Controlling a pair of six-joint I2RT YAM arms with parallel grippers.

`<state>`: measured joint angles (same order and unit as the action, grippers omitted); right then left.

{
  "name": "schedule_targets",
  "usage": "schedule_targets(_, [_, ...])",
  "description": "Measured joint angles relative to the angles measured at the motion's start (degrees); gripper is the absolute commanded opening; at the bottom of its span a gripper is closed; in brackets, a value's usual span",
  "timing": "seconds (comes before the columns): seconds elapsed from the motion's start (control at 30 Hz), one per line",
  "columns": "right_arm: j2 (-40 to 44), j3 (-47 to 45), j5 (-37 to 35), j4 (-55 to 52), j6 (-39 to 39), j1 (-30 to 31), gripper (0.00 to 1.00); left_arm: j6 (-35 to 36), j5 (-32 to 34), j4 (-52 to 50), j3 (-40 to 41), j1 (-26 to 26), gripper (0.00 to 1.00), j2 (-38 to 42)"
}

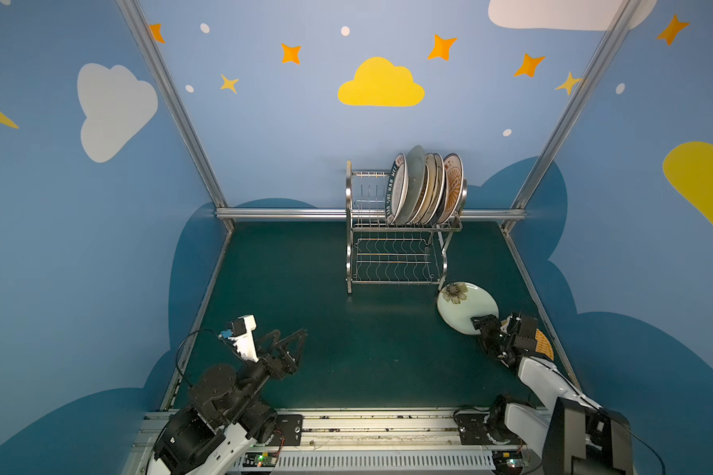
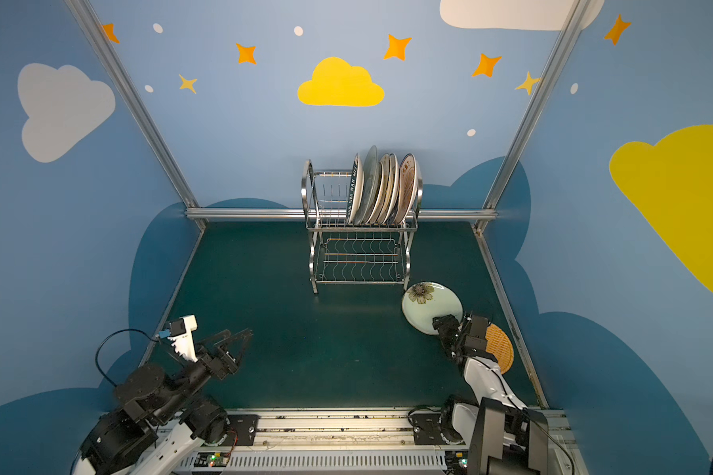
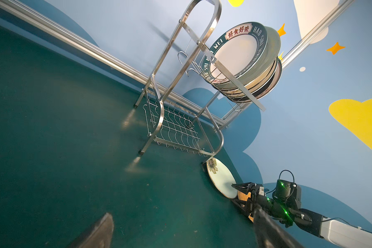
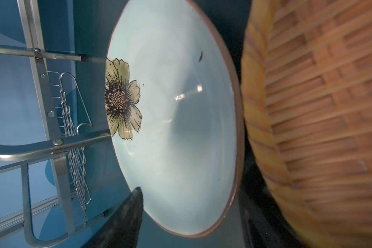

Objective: Load plates into a dish rack
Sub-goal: Pick up the plate from the middle-right of the table.

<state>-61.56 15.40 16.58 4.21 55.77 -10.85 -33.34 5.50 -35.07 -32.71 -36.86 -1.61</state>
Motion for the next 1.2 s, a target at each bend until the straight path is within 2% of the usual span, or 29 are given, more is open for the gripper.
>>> schedule_targets(0.53, [-10.64, 1.29, 2.58, 10.08, 7.19, -1.81, 0.41, -0.13, 0.87, -0.39, 0.00, 0.00, 1.00, 0.76])
schedule_targets(0.67, [-11.50, 1.25, 2.84, 10.80, 7.65, -1.88, 0.30, -0.13, 1.09, -0.42, 0.00, 0.00, 1.00, 0.94])
schedule_targets(0.93, [-11.30, -0.09, 3.06, 12.07, 8.59, -2.91, 0.12, -0.13, 1.33, -0.44, 0.00, 0.00, 1.00, 1.03])
schedule_targets(1.2, [-5.99, -0.31, 3.26, 9.46, 8.02, -3.34, 0.00, -0.13, 1.44, -0.44, 0.00, 0.00, 1.00, 1.03])
